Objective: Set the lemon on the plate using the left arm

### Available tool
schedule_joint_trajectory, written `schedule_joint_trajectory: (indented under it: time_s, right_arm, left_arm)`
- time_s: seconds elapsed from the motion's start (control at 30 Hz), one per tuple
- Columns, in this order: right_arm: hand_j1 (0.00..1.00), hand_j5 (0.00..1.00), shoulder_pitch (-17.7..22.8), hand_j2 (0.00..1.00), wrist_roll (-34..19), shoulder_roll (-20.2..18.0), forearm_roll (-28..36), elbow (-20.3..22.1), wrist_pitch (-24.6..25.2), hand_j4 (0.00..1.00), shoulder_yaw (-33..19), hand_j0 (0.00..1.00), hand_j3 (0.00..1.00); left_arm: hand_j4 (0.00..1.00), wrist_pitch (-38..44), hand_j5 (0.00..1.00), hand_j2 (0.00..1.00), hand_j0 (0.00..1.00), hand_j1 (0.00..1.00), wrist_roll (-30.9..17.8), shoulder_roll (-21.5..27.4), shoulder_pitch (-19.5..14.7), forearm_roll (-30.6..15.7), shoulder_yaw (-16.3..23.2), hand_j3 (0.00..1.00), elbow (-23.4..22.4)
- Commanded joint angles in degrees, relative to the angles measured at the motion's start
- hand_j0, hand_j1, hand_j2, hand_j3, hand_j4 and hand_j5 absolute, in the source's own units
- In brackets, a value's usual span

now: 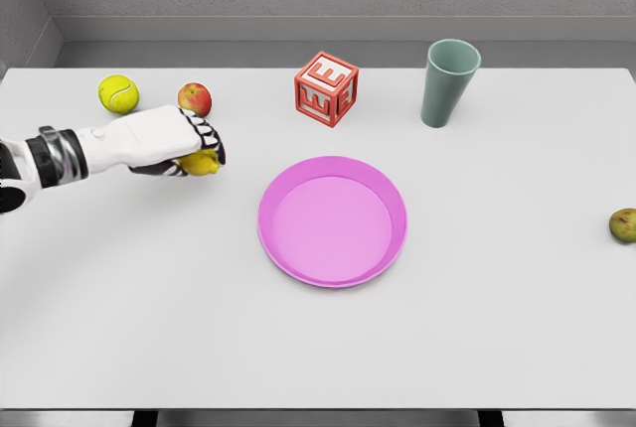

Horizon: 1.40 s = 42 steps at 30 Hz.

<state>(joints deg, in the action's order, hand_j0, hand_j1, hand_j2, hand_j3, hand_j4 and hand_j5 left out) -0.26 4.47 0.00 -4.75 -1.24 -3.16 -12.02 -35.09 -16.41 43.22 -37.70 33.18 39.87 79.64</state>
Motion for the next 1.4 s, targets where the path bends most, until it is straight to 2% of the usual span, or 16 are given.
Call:
schedule_joint_trajectory:
  time_s: [0.0,0.3,0.67,0.8,0.93,1.1,1.27,1.33,1.37]
  right_arm:
    - [1.00,1.00,0.0,1.00,0.0,0.0,0.0,0.0,0.0,1.00,0.0,1.00,1.00]
    - [1.00,1.00,0.0,1.00,0.0,0.0,0.0,0.0,0.0,1.00,0.0,1.00,1.00]
    - [1.00,1.00,0.0,1.00,0.0,0.0,0.0,-0.1,0.0,1.00,0.0,1.00,1.00]
    - [1.00,1.00,0.0,1.00,0.0,0.0,0.0,0.0,0.0,1.00,0.0,1.00,1.00]
    - [1.00,1.00,0.0,1.00,-0.1,0.0,0.0,0.0,0.0,1.00,0.0,1.00,1.00]
    - [1.00,1.00,0.0,1.00,-0.1,0.0,0.0,0.0,0.0,1.00,0.0,1.00,1.00]
    - [1.00,1.00,0.0,1.00,0.0,0.0,0.0,0.0,0.0,1.00,0.0,1.00,1.00]
    - [1.00,1.00,0.0,1.00,0.0,0.0,0.0,0.0,0.0,1.00,0.0,1.00,1.00]
    - [1.00,1.00,0.0,1.00,0.0,0.0,0.0,0.0,0.0,1.00,0.0,1.00,1.00]
  left_arm:
    - [0.56,0.1,0.56,0.56,0.56,0.56,0.1,-1.3,0.0,-0.4,0.0,0.56,0.1]
    - [0.56,0.1,0.56,0.56,0.56,0.56,0.0,-4.0,-0.3,-0.2,0.6,0.56,1.2]
    - [0.55,0.1,0.55,0.55,0.55,0.55,-1.0,-5.5,-0.2,-0.1,1.4,0.55,6.7]
    - [0.55,0.1,0.55,0.55,0.55,0.55,-1.4,-6.3,0.0,-0.1,2.7,0.55,9.4]
    - [0.55,0.1,0.55,0.55,0.55,0.55,-1.5,-7.3,-0.2,0.0,5.9,0.55,11.3]
    - [0.56,0.1,0.56,0.56,0.56,0.56,-1.5,-8.6,-0.3,0.0,6.4,0.56,13.4]
    - [0.56,0.1,0.56,0.56,0.56,0.56,-2.7,-9.8,-0.4,0.0,8.5,0.56,13.8]
    - [0.63,0.1,0.63,0.63,0.63,0.63,-2.7,-10.1,-0.4,0.0,8.6,0.63,13.8]
    - [0.98,0.1,0.98,0.98,0.98,0.98,-2.7,-10.1,-0.4,-0.2,8.4,0.98,13.7]
